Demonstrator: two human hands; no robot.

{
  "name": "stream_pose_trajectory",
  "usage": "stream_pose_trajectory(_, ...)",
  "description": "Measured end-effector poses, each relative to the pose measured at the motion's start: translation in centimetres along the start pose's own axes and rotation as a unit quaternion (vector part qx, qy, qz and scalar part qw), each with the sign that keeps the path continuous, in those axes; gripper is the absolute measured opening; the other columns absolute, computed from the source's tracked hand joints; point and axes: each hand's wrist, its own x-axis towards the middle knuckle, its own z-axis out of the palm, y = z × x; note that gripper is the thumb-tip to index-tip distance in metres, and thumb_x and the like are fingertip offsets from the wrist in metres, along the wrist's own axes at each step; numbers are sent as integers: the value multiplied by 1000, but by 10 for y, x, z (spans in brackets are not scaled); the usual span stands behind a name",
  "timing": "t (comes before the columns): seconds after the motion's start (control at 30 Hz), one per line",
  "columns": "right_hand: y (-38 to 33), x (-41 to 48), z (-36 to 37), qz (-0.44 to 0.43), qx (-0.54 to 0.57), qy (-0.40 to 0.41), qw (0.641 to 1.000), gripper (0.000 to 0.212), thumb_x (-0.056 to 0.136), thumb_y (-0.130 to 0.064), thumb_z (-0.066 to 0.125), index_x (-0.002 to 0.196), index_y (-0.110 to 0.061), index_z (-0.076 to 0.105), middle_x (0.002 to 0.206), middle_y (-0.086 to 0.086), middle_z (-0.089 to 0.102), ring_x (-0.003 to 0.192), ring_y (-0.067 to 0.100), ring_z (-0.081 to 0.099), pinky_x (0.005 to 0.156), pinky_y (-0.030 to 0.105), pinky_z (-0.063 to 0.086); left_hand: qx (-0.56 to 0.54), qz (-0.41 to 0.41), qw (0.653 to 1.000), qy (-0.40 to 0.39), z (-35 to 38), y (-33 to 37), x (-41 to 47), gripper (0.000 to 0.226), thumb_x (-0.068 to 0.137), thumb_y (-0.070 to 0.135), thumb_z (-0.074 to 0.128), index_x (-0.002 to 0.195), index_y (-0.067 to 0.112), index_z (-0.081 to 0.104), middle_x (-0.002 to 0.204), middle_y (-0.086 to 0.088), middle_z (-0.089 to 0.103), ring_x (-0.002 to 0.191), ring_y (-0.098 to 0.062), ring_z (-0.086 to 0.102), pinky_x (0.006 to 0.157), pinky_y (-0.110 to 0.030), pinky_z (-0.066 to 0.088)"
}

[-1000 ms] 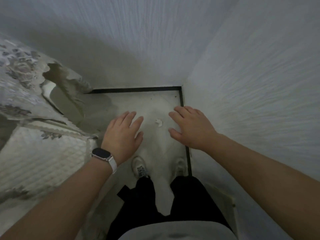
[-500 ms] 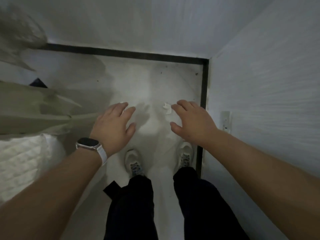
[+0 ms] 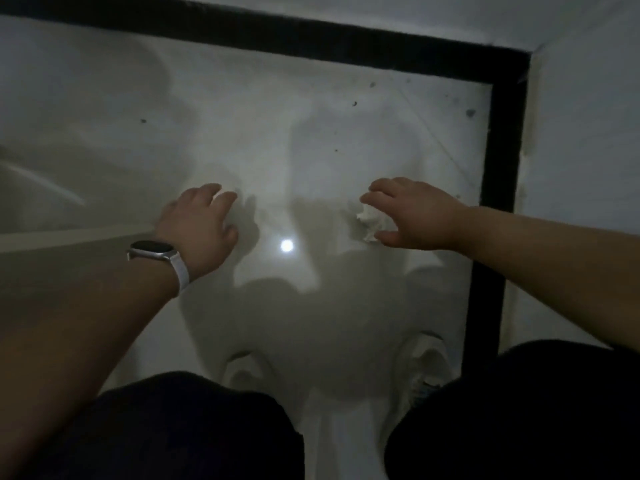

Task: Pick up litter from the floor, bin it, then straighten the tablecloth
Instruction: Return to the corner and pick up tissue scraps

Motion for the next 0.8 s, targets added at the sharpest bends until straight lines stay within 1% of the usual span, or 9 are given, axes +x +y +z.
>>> stream_pose_trajectory(0.07, 13, 14, 19, -26, -19, -19, 999, 68, 81, -43, 67, 139, -15, 44, 138, 11, 46, 117, 33, 50, 90, 45, 48, -2, -6, 1000, -16, 22, -18, 11, 59, 80, 31, 67, 134, 16, 51, 140, -17, 48, 121, -41, 47, 96, -51, 43)
stream_pose_trajectory(0.17, 22, 26, 41, -25, -16, -33, 999, 71, 79, -46, 68, 139, -14, 45, 136, 12, 47, 115, 33, 51, 89, 45, 48, 7, -6, 999, -35, 45, -36, 21, 64, 78, 31, 69, 136, 16, 49, 141, -16, 46, 118, -42, 48, 91, -51, 46)
stream_pose_trajectory(0.3, 28, 33, 62, -43, -22, -57, 997, 70, 78, -48, 69, 136, -15, 47, 128, 13, 49, 108, 34, 53, 83, 44, 50, 6, -3, 998, -67, 63, -44, 30, 70, 76, 31, 69, 139, 19, 42, 144, -14, 40, 117, -43, 47, 89, -51, 47)
stream_pose_trajectory(0.37, 30, 34, 71, -51, -30, -73, 996, 67, 80, -46, 68, 135, -16, 46, 127, 12, 47, 108, 33, 51, 83, 43, 50, -13, 12, 996, -83, 70, -43, 31, 66, 77, 29, 65, 138, 18, 43, 143, -16, 40, 116, -44, 47, 89, -51, 47)
stream_pose_trajectory(0.5, 36, 42, 81, -62, -3, -65, 996, 47, 83, -26, 68, 124, -10, 52, 119, 15, 48, 100, 34, 50, 79, 40, 49, -59, 15, 997, -46, 79, -40, 32, 55, 76, 26, 45, 127, 9, 55, 128, -24, 50, 102, -48, 53, 86, -52, 48)
stream_pose_trajectory(0.57, 38, 48, 79, -65, 1, -50, 997, 34, 84, -23, 66, 113, -7, 56, 111, 16, 52, 92, 36, 54, 75, 40, 49, -66, -1, 997, -29, 82, -42, 35, 48, 83, 22, 48, 129, 8, 54, 125, -25, 52, 100, -48, 55, 85, -50, 49)
stream_pose_trajectory(0.63, 37, 51, 75, -65, 6, -36, 997, 28, 85, -22, 65, 106, -5, 59, 105, 18, 55, 88, 38, 55, 73, 41, 48, -67, -23, 997, -11, 82, -46, 39, 44, 88, 14, 56, 132, 7, 52, 124, -25, 53, 101, -48, 55, 83, -49, 48)
stream_pose_trajectory(0.73, 31, 53, 61, -49, 18, -8, 999, 30, 84, -23, 63, 108, -4, 62, 107, 18, 56, 89, 38, 56, 73, 41, 49, -82, -34, 996, 24, 72, -40, 43, 46, 85, 11, 62, 130, 5, 53, 121, -26, 56, 99, -49, 57, 81, -48, 47)
stream_pose_trajectory(0.8, 25, 49, 46, -24, 39, 13, 999, 35, 83, -24, 62, 112, -4, 62, 110, 17, 56, 91, 37, 56, 73, 43, 50, -90, -35, 994, 49, 57, -28, 41, 49, 84, 14, 65, 130, 7, 53, 120, -24, 58, 99, -47, 59, 80, -46, 48)
